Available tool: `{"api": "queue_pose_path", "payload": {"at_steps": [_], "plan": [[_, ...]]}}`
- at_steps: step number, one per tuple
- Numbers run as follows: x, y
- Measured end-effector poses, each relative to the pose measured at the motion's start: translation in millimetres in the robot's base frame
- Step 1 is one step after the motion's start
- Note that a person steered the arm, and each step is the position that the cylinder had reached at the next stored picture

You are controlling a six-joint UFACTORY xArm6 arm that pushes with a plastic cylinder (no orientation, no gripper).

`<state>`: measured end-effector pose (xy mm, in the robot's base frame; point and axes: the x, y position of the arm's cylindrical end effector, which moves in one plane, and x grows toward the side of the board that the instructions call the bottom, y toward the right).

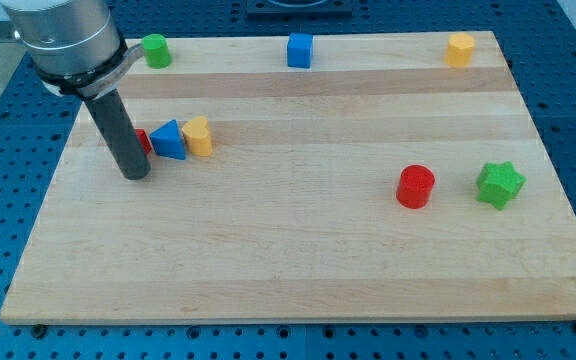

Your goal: Drag the yellow heart towards center right

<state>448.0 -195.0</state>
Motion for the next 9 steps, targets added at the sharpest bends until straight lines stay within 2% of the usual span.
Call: {"api": "queue_pose_path", "payload": {"at_steps": [2, 5, 6, 9], "plan": [[-16, 28], [-51, 29], [-51, 46], [-65, 148]]}}
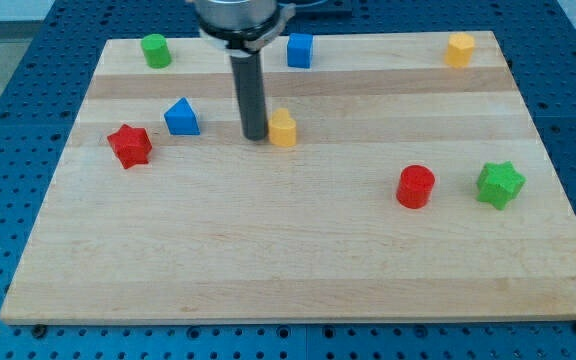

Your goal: Drag the yellow heart towards center right

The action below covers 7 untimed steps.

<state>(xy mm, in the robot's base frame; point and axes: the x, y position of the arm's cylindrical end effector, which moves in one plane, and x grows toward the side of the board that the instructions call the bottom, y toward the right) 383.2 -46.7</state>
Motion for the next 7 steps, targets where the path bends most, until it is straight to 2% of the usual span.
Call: {"api": "queue_pose_path", "payload": {"at_steps": [1, 5, 6, 7], "plan": [[-11, 30], [-11, 168], [-11, 188], [-11, 183]]}}
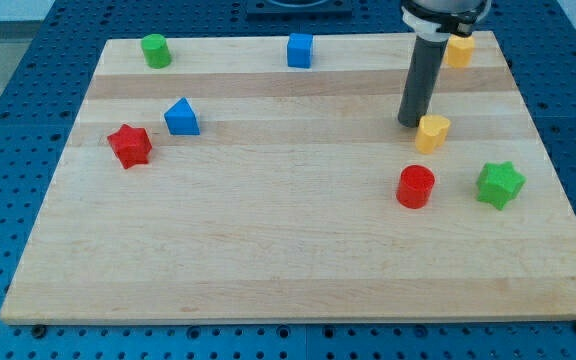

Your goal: Drag the yellow heart towards center right

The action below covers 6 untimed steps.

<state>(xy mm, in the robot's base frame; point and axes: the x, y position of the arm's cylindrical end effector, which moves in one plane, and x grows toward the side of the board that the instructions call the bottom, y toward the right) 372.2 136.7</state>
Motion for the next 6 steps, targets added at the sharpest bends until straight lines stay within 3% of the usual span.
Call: {"api": "queue_pose_path", "payload": {"at_steps": [3, 6], "plan": [[37, -26], [25, 18]]}}
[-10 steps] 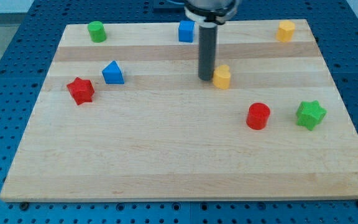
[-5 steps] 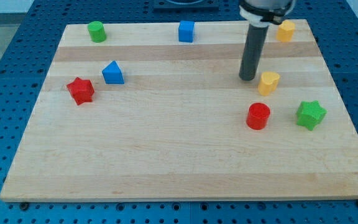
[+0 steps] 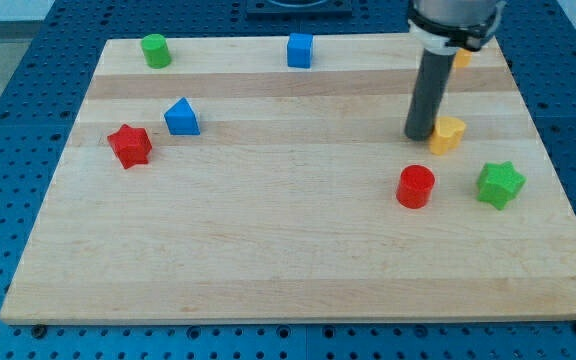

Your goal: Drag the yellow heart towards center right

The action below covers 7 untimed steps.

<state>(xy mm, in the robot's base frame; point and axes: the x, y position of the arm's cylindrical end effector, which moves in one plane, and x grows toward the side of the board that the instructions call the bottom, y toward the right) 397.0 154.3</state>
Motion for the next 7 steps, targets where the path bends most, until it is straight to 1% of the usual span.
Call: {"api": "queue_pose_path", "payload": {"at_steps": [1, 3, 4, 5, 6, 7], "plan": [[1, 19], [1, 21], [9, 21], [27, 21], [32, 21], [52, 22]]}}
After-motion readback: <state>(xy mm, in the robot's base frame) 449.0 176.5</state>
